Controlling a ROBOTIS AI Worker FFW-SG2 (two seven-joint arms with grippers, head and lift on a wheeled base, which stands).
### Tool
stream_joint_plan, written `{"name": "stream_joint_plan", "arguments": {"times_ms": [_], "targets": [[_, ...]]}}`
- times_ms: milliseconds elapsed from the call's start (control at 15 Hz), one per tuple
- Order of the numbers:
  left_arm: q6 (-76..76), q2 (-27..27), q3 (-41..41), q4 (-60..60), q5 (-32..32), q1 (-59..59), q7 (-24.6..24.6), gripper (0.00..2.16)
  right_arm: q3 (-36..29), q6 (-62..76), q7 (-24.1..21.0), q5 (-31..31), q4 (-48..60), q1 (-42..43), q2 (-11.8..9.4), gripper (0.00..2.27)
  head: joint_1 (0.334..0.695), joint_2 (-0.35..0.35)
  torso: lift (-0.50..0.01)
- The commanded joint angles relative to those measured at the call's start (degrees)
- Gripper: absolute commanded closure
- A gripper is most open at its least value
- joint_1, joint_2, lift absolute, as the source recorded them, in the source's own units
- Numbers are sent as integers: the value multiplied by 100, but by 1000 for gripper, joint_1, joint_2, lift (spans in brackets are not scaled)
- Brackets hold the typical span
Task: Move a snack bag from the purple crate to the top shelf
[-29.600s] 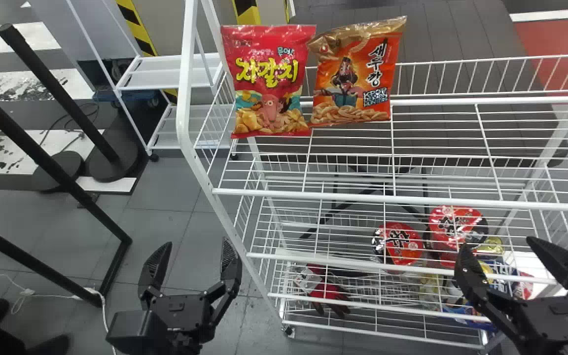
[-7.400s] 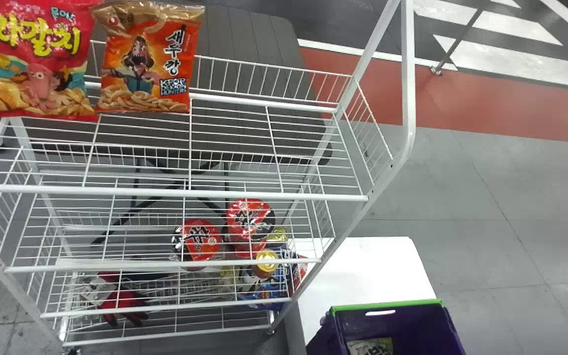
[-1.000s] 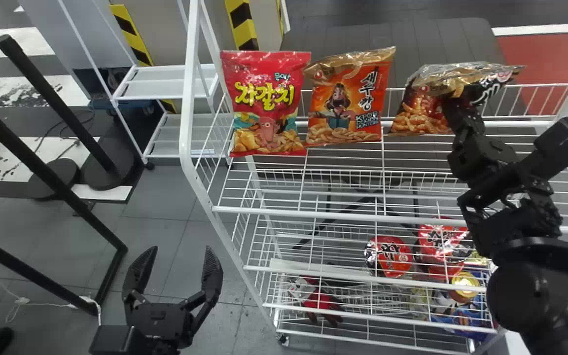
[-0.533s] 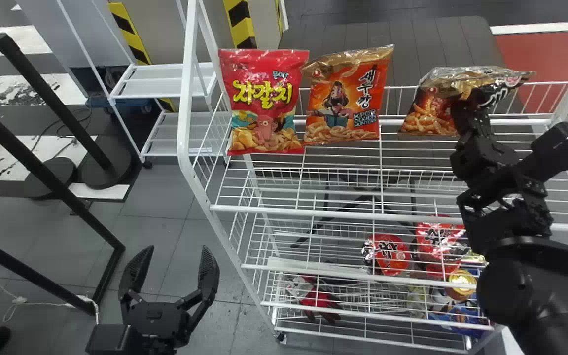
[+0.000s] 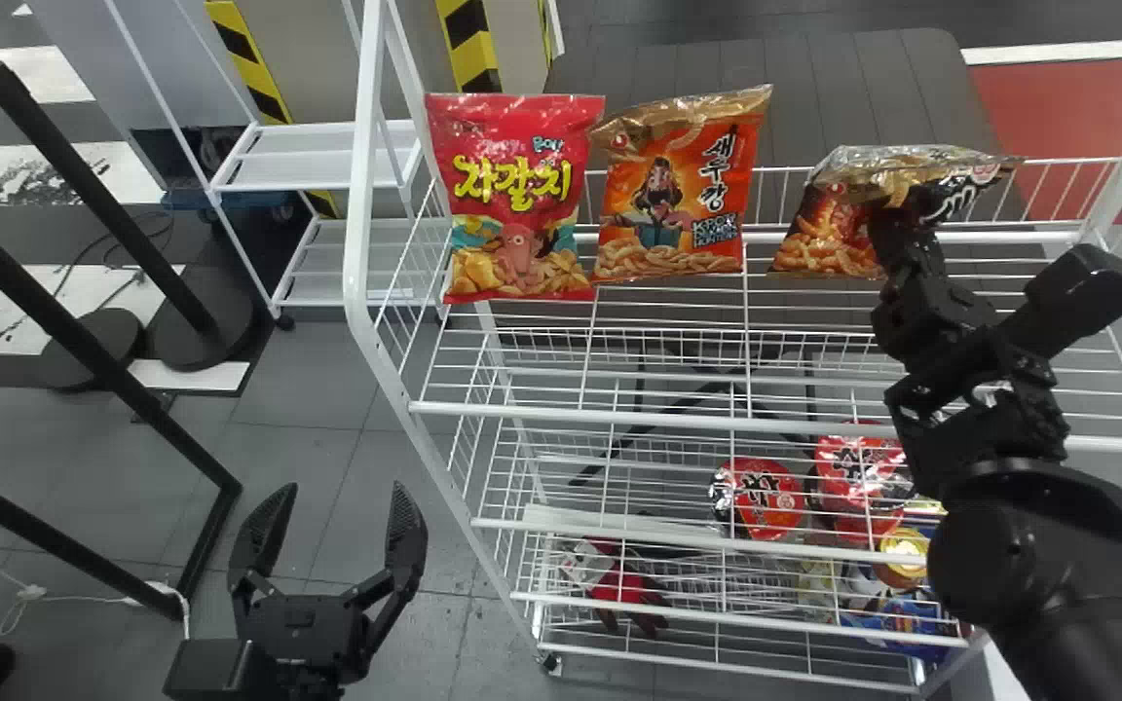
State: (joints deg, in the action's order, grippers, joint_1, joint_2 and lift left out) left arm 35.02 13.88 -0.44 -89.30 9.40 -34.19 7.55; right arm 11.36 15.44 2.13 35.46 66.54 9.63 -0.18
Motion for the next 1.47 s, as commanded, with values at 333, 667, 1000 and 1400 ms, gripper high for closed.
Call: {"name": "stream_joint_plan", "arguments": {"times_ms": [333, 667, 1000, 1400], "targets": [[53, 9, 0, 9, 0, 0, 0, 76, 68, -363, 227, 286, -326, 215, 23, 1902, 695, 196, 1], [141, 9, 0, 35, 9, 0, 0, 76, 94, -380, 271, 304, -510, 329, 23, 1814, 695, 201, 1], [176, 9, 0, 44, 18, 0, 0, 76, 94, -626, 473, 410, -563, 391, 23, 1696, 695, 209, 1], [158, 18, 0, 35, 18, 0, 0, 76, 77, -837, 534, 418, -642, 470, 23, 775, 695, 220, 1]]}}
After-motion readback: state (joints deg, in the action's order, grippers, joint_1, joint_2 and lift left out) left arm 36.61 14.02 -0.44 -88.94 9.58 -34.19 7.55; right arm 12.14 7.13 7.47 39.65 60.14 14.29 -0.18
